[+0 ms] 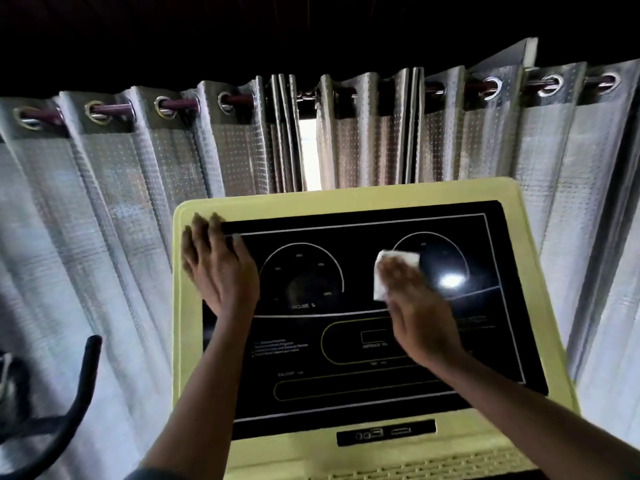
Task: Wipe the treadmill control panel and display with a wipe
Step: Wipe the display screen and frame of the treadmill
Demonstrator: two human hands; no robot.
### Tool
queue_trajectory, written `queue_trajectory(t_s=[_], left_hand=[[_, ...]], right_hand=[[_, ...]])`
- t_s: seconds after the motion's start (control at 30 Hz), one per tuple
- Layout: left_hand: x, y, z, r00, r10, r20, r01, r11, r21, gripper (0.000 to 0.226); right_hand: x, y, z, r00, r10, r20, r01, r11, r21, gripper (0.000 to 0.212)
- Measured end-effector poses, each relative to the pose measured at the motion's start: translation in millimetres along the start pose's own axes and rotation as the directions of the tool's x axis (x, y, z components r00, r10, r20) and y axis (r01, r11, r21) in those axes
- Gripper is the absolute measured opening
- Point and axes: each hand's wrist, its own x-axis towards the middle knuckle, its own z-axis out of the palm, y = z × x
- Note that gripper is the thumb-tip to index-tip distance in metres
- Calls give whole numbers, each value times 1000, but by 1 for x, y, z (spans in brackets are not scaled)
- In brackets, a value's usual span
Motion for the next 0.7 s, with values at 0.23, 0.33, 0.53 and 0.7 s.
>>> queue_trajectory(t_s=[0.23, 0.33, 0.53, 0.7], left_hand=[[-5, -61, -37, 915, -361, 178, 360, 932, 41, 45], [-5, -76, -45, 902, -335, 273, 340, 940, 30, 52], [-21, -92, -53, 931, -259, 256, 296, 947, -120, 56], [-26, -87, -55, 938, -267, 223, 297, 949, -110, 55]], right_hand=[[7, -35, 23, 983, 138, -120, -142, 990, -23, 53], [-10, -43, 27, 989, -144, 30, 145, 989, -29, 51], [40, -37, 11, 953, 270, -141, -268, 963, 34, 52], [-14, -101, 45, 981, -184, 64, 183, 983, 24, 50]])
